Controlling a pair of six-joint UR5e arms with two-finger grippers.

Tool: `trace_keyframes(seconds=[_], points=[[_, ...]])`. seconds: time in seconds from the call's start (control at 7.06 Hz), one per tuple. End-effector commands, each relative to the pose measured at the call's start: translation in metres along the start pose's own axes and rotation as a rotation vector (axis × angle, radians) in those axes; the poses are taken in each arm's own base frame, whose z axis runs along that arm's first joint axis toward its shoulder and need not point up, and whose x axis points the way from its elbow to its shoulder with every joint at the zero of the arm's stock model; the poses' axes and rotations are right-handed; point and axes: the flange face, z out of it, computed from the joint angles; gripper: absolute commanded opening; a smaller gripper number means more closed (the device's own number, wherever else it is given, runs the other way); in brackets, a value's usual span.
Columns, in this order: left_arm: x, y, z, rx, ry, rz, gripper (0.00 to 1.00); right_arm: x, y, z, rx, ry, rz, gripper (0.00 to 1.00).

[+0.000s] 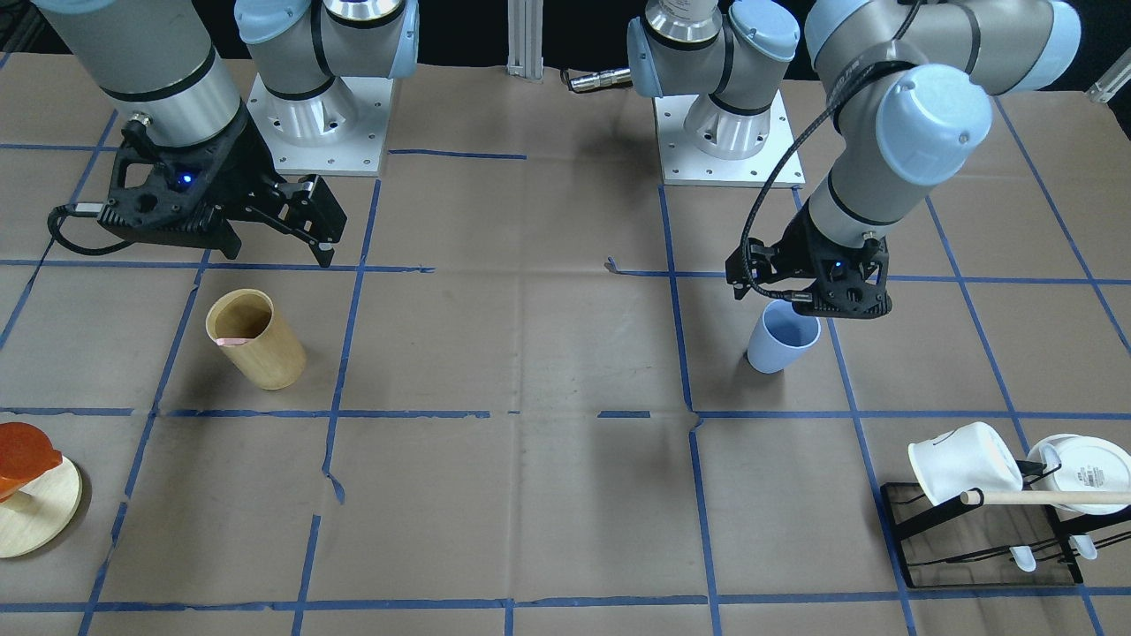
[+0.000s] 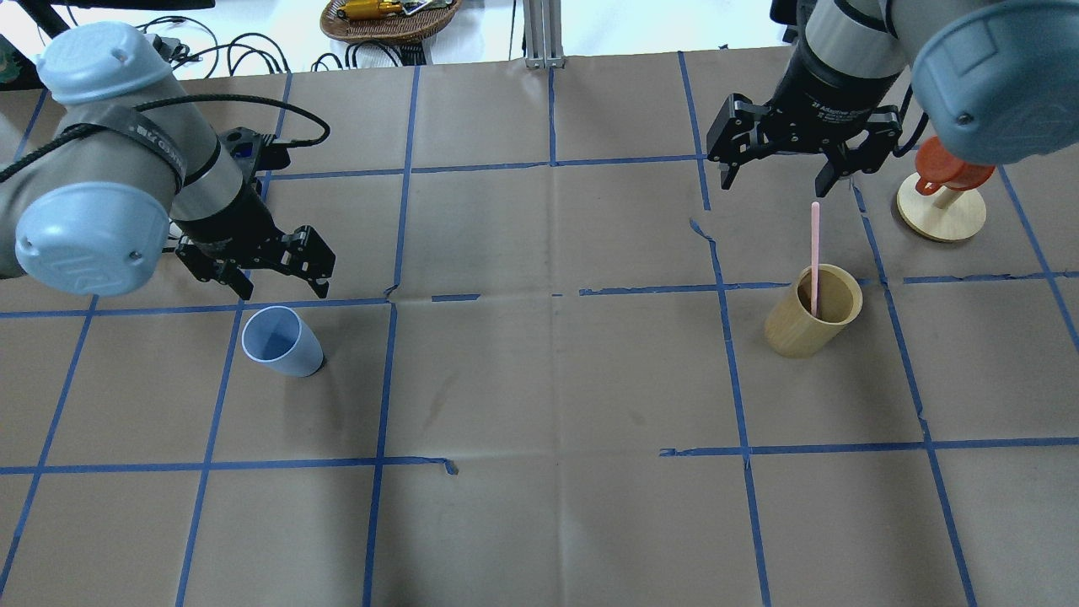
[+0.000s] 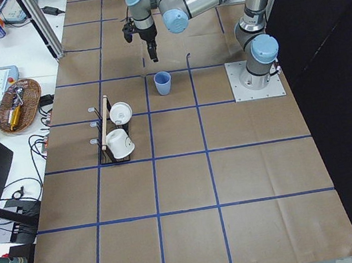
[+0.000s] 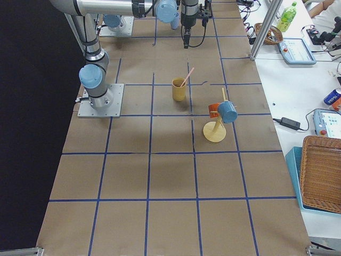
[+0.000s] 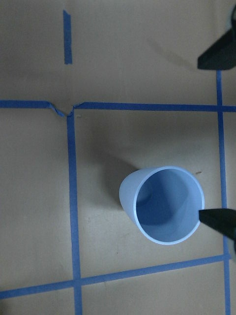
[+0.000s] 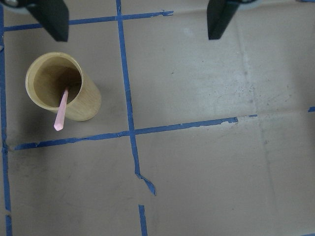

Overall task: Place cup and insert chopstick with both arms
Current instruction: 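Lower the left gripper over the light blue cup and close on it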

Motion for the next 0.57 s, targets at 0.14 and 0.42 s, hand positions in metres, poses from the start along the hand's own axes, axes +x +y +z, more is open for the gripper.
trace_keyframes(seconds=[0.14,0.42], points=[[-0.006,-0.003,0.06,0.021,-0.002,0.001,1.0,0.001,-0.003,0.0,0.011,-0.004,0.001,1.0],[-0.005,0.003,0.09,-0.041,0.008,0.001,0.95,0.002,-0.001,0.006,0.0,-0.003,-0.018,1.0]])
